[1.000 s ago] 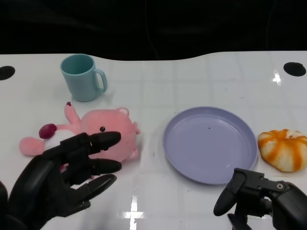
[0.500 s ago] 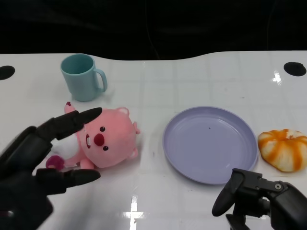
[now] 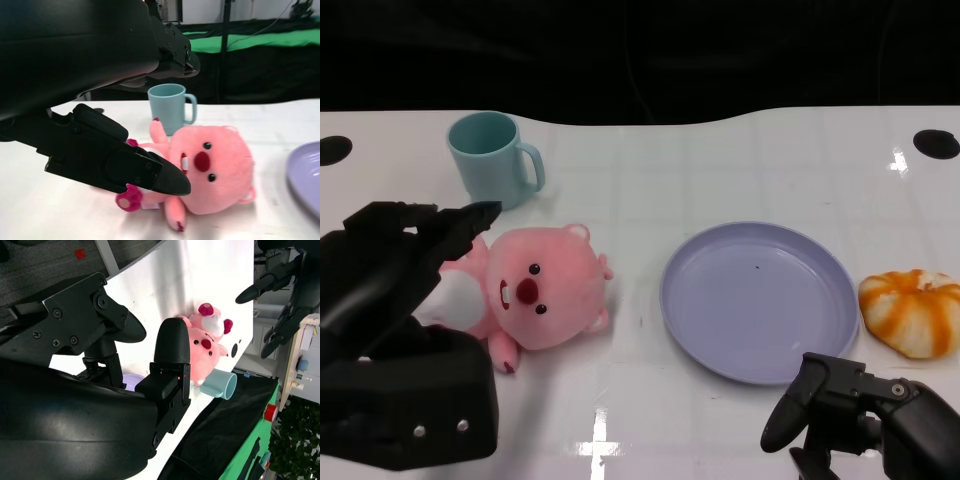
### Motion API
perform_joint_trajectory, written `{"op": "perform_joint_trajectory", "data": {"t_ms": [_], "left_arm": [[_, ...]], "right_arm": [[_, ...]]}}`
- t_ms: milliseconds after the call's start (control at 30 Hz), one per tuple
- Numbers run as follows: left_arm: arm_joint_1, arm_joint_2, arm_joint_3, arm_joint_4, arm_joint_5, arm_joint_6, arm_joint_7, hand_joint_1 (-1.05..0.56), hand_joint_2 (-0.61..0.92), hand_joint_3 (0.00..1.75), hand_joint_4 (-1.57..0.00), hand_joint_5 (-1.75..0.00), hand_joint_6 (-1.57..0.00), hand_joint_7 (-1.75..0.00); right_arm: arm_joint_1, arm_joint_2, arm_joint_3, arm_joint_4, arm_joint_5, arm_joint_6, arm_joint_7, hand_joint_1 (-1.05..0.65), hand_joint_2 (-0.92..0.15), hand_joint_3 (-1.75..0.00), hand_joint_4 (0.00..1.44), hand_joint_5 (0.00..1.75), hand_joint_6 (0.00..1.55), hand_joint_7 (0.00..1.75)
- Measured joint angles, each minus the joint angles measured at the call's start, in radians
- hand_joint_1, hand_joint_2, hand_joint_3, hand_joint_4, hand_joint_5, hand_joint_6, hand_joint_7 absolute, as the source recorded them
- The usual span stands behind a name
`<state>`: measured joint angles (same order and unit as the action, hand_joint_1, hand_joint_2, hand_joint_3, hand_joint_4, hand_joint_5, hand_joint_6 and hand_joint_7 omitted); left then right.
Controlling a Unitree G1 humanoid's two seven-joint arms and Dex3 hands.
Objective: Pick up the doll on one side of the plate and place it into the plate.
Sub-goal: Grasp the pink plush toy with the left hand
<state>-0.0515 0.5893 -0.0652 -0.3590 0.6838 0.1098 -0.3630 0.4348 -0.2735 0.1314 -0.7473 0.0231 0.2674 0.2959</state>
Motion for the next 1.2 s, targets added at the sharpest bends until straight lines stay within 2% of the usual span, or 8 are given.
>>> {"op": "perform_joint_trajectory", "data": {"t_ms": [233,467,833,967,1200], "left_arm": [[-0.110,0.001,-0.097,0.150,0.130,0.031,-0.006,-0.71,0.92,0.05,-0.03,-0.29,-0.15,-0.02],[-0.224,-0.010,-0.180,0.338,0.172,0.042,-0.004,-0.70,0.92,0.03,-0.08,-0.28,-0.16,-0.01],[-0.396,-0.082,-0.313,0.701,0.207,0.040,0.047,-0.73,0.92,0.03,-0.08,-0.25,-0.17,-0.01],[-0.475,-0.130,-0.372,0.874,0.215,0.032,0.093,-0.74,0.92,0.04,-0.09,-0.24,-0.18,-0.01],[-0.580,-0.212,-0.399,1.124,0.166,0.019,0.171,-0.69,0.92,0.05,-0.16,-0.21,-0.27,-0.03]], "right_arm": [[0.001,-0.001,0.001,-0.001,-0.001,0.003,-0.002,-0.11,-0.61,-1.02,0.63,1.66,0.57,1.35],[0.005,-0.001,0.003,-0.004,-0.004,0.003,-0.003,-0.11,-0.61,-1.02,0.63,1.66,0.57,1.35],[0.016,-0.001,0.004,-0.017,-0.002,0.004,-0.005,-0.12,-0.61,-1.02,0.64,1.66,0.57,1.35],[0.021,-0.002,0.004,-0.025,-0.002,0.007,-0.005,-0.12,-0.61,-1.02,0.64,1.66,0.57,1.35],[0.038,-0.004,-0.001,-0.041,0.001,0.021,-0.005,-0.13,-0.62,-1.01,0.63,1.65,0.56,1.35]]}}
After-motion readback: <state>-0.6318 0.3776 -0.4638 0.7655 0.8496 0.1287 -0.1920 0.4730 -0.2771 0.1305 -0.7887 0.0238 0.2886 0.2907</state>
